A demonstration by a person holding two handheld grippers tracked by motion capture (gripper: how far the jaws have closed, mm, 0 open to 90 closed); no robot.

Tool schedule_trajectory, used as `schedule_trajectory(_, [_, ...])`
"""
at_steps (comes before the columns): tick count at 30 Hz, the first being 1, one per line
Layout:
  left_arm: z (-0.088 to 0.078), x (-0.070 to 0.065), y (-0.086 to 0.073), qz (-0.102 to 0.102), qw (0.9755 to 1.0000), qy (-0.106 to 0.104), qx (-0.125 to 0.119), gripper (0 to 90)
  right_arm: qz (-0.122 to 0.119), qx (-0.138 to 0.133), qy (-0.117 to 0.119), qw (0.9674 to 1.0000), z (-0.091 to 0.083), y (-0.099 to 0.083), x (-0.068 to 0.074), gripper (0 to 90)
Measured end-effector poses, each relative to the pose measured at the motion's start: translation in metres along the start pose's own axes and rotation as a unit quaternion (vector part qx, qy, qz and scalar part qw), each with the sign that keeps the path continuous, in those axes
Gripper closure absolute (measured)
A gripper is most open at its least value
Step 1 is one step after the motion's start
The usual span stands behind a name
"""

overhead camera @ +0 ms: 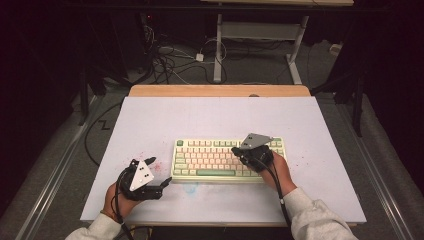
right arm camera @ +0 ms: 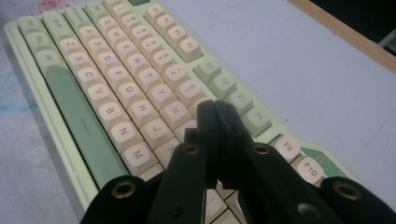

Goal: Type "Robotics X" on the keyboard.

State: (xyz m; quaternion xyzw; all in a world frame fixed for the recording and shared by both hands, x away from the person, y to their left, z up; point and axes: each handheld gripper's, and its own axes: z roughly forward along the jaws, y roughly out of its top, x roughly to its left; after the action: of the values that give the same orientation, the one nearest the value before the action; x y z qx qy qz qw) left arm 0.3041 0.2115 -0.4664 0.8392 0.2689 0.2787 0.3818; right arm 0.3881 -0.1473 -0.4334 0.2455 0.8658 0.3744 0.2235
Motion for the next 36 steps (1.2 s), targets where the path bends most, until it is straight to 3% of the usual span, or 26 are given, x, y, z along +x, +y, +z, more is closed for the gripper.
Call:
schedule_trajectory(7, [0.002, -0.002, 0.001, 0.006, 1.0000, -0.002, 0.005, 18.2, 0.013, -0.018, 0.001, 0.9997, -0.010, -0.001, -0.002, 85.1])
schedule_trajectory(15, [0.003, -0.002, 0.002, 0.004, 1.0000, -0.004, 0.003, 18.2, 0.009, -0.045, -0.001, 0.9989, -0.020, -0.003, -0.001, 68.4])
schedule_trajectory(18, [0.004, 0.000, 0.000, -0.001, 1.0000, -0.007, 0.006, 18.1, 0.005, -0.052, -0.002, 0.9986, -0.022, -0.002, 0.000, 49.8])
schedule_trajectory(19, [0.004, 0.000, -0.001, -0.001, 1.0000, -0.006, 0.007, 18.1, 0.003, -0.059, -0.004, 0.9983, -0.023, -0.001, 0.002, 37.4])
schedule_trajectory(24, [0.005, 0.001, 0.001, -0.003, 1.0000, -0.006, 0.005, 18.0, 0.000, -0.082, -0.007, 0.9966, -0.029, -0.004, 0.004, 27.0])
schedule_trajectory(36, [0.006, -0.002, 0.004, 0.002, 0.9999, -0.010, 0.007, 18.2, -0.003, -0.112, -0.039, 0.9929, -0.057, -0.024, 0.006, 21.4])
